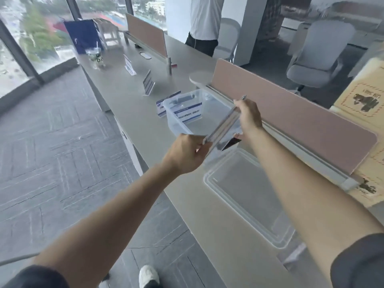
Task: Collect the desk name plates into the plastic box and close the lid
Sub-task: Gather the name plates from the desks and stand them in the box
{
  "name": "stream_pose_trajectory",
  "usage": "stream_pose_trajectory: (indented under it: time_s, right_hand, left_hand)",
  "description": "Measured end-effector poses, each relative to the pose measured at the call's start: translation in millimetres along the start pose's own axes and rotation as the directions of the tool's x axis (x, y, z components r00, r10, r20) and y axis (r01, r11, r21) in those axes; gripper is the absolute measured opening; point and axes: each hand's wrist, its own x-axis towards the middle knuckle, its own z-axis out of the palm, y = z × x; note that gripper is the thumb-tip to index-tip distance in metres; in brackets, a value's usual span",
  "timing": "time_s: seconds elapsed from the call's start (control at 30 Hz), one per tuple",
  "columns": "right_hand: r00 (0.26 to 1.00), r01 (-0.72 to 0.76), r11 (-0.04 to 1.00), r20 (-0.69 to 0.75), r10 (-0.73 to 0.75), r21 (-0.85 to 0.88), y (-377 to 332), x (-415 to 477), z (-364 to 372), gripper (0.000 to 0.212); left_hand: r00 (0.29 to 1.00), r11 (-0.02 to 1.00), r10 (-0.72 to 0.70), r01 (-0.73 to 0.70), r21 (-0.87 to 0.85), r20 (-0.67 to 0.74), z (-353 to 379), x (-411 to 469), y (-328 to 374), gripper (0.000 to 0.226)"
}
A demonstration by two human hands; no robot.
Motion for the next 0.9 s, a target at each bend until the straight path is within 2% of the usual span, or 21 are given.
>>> stream_pose_trajectory:
  time_s: [0.27, 0.4, 0.57, 0.67, 0.73, 0.8, 0.83, 0.9]
  right_hand:
    - [0.996, -0.032, 0.993, -0.091, 0.022, -0.114, -48, 44, 98, 0.047]
    - [0.989, -0.101, 0.991, -0.113, 0.091, -0.089, -50, 64, 121, 0.050]
    - [0.978, -0.120, 0.992, -0.174, 0.112, -0.032, -46, 110, 135, 0.048]
    - [0.970, -0.146, 0.989, -0.194, 0.150, 0.034, -39, 151, 140, 0.050]
    - [0.966, -0.163, 0.985, -0.193, 0.172, 0.061, -31, 181, 143, 0.050]
    - [0.964, -0.170, 0.983, -0.196, 0.181, 0.070, -20, 214, 145, 0.045]
    - [0.963, -0.177, 0.981, -0.194, 0.188, 0.075, -14, 229, 147, 0.043]
    - [0.954, -0.210, 0.971, -0.194, 0.229, 0.115, 1, 255, 147, 0.040]
  left_hand:
    - [0.998, 0.988, -0.055, 0.060, -0.143, 0.037, -50, 45, -108, 0.057]
    - [0.996, 0.985, -0.064, 0.074, -0.154, 0.066, -58, 66, -148, 0.052]
    - [0.990, 0.981, -0.019, 0.046, -0.189, 0.141, -51, 106, -189, 0.056]
    - [0.981, 0.976, -0.056, 0.093, -0.195, 0.188, -38, 134, -215, 0.056]
    - [0.971, 0.970, -0.074, 0.123, -0.209, 0.229, -29, 155, -233, 0.044]
    - [0.939, 0.954, -0.128, 0.205, -0.221, 0.319, -19, 178, -249, 0.014]
    - [0.928, 0.949, -0.150, 0.232, -0.213, 0.341, -14, 190, -258, 0.034]
    - [0.918, 0.956, -0.120, 0.209, -0.203, 0.378, -3, 207, -275, 0.047]
